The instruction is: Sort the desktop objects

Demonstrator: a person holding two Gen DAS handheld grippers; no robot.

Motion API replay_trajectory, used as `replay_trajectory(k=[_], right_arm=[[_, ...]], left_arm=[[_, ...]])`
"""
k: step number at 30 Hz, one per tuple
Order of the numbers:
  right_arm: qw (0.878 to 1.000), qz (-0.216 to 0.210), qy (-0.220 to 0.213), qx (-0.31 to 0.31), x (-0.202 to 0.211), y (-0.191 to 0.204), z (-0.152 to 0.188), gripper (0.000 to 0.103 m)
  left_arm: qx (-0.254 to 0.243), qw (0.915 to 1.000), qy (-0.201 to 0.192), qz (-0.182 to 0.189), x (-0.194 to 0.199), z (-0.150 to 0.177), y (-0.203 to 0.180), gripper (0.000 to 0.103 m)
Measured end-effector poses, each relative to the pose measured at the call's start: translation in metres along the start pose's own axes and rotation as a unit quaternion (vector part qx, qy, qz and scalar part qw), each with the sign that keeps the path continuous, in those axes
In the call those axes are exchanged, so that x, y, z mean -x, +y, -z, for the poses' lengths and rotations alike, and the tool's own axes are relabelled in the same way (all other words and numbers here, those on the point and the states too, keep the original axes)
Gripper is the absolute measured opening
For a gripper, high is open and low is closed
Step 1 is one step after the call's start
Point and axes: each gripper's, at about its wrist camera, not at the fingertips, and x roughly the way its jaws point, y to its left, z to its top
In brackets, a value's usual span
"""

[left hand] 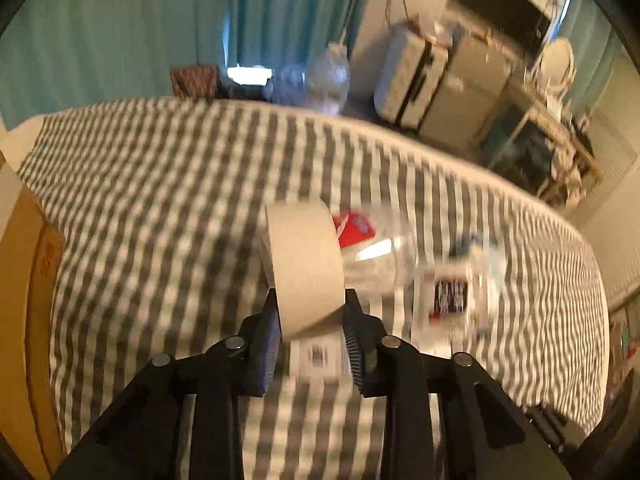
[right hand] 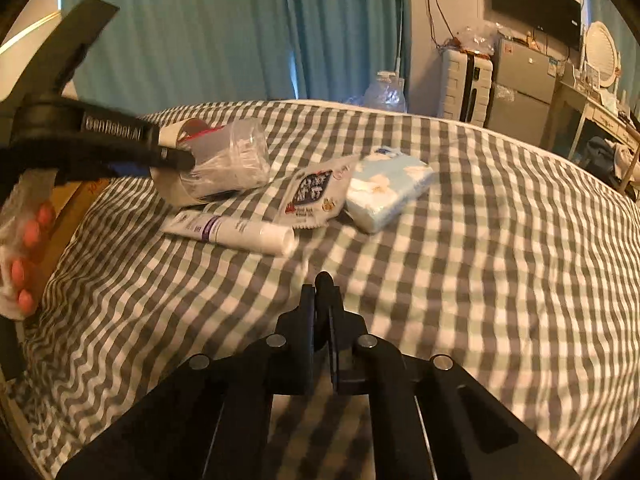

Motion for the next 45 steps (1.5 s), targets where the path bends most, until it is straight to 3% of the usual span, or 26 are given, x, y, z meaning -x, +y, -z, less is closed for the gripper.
replay_trajectory(k=[5, 12, 15, 20, 25, 30, 35, 36, 38, 39, 40, 45], right_arm=[[1.000, -0.026, -0.001, -0.002, 0.029, -0.001, 0.006, 0.005], [0.998, -0.042, 0.011, -0.036, 0.056, -0.014, 0.015, 0.005], [0.998, -0.045, 0.009, -0.051, 0.072, -0.018, 0.019, 0.005], [0.996, -0.057, -0.006, -0.065, 0.106, -0.016, 0.025, 0.005], [0.997, -0.060, -0.021, -0.051, 0.134, -0.005, 0.028, 0.005], [0.997, -0.068, -0.028, -0.019, 0.154, 0.010, 0.029, 0.005], [0.997, -0.070, -0.034, -0.011, 0.165, 0.018, 0.029, 0.005], [0.997, -0.070, -0.033, -0.015, 0.165, 0.020, 0.029, 0.005], [0.997, -0.073, -0.033, -0.019, 0.166, 0.021, 0.028, 0.005], [0.997, -0.074, -0.033, -0.019, 0.166, 0.023, 0.029, 0.005], [0.997, -0.073, -0.032, -0.018, 0.165, 0.023, 0.029, 0.005], [0.996, -0.080, -0.021, -0.023, 0.153, 0.022, 0.031, 0.005]], left_arm=[[-0.012, 0.9998, 0.007, -0.016, 0.025, 0.023, -0.010, 0.029], [-0.008, 0.9990, -0.008, -0.043, 0.080, 0.061, 0.005, 0.027], [-0.012, 0.9985, -0.013, -0.052, 0.096, 0.077, 0.006, 0.012], [-0.007, 0.9994, -0.011, -0.031, 0.121, 0.101, 0.015, 0.009], [-0.012, 0.9989, -0.029, -0.036, 0.153, 0.123, 0.017, 0.007], [-0.014, 0.9974, -0.062, -0.033, 0.189, 0.127, 0.020, 0.007], [-0.006, 0.9971, -0.069, -0.030, 0.202, 0.129, 0.027, 0.008], [-0.007, 0.9977, -0.062, -0.029, 0.198, 0.133, 0.027, 0.011], [-0.009, 0.9977, -0.054, -0.039, 0.189, 0.138, 0.026, 0.033], [-0.010, 0.9977, -0.050, -0.045, 0.182, 0.143, 0.026, 0.065], [-0.007, 0.9977, -0.051, -0.044, 0.174, 0.148, 0.026, 0.085], [0.014, 0.9990, -0.039, -0.016, 0.130, 0.163, 0.026, 0.089]])
